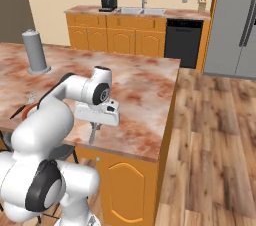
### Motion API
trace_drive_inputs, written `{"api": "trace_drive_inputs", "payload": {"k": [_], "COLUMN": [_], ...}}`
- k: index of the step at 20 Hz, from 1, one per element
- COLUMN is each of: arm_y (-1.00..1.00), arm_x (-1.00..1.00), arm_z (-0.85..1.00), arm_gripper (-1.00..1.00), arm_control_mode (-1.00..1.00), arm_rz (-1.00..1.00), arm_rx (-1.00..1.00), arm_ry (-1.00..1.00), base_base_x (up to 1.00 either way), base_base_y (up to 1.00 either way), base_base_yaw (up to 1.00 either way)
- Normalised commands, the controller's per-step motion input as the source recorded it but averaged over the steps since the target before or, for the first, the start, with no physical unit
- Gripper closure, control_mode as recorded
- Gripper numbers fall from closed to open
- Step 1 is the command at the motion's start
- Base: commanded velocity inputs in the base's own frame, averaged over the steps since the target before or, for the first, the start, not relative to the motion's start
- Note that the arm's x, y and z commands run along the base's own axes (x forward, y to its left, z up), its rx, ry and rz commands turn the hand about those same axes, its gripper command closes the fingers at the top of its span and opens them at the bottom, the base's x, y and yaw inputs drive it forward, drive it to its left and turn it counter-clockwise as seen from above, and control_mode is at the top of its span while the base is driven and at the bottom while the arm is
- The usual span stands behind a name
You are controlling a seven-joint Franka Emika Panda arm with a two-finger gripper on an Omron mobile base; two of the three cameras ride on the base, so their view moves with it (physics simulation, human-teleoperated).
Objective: Take the fork and place it on the left side of the plate. Then take the spoon and place it on the right side of the plate. Make sure they're directly next to the plate.
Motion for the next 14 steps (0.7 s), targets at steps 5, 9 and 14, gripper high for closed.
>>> {"api": "trace_drive_inputs", "payload": {"k": [5,9,14], "arm_y": [0.00,0.00,0.00], "arm_x": [0.00,0.00,0.00], "arm_z": [0.00,0.00,0.00], "arm_gripper": [1.00,1.00,1.00], "arm_control_mode": [1.00,1.00,-1.00], "arm_rz": [0.00,0.00,0.00], "arm_rx": [0.00,0.00,0.00], "arm_ry": [0.00,0.00,0.00], "base_base_x": [0.00,0.00,0.00], "base_base_y": [0.00,0.00,0.00], "base_base_yaw": [0.00,0.00,0.00]}}
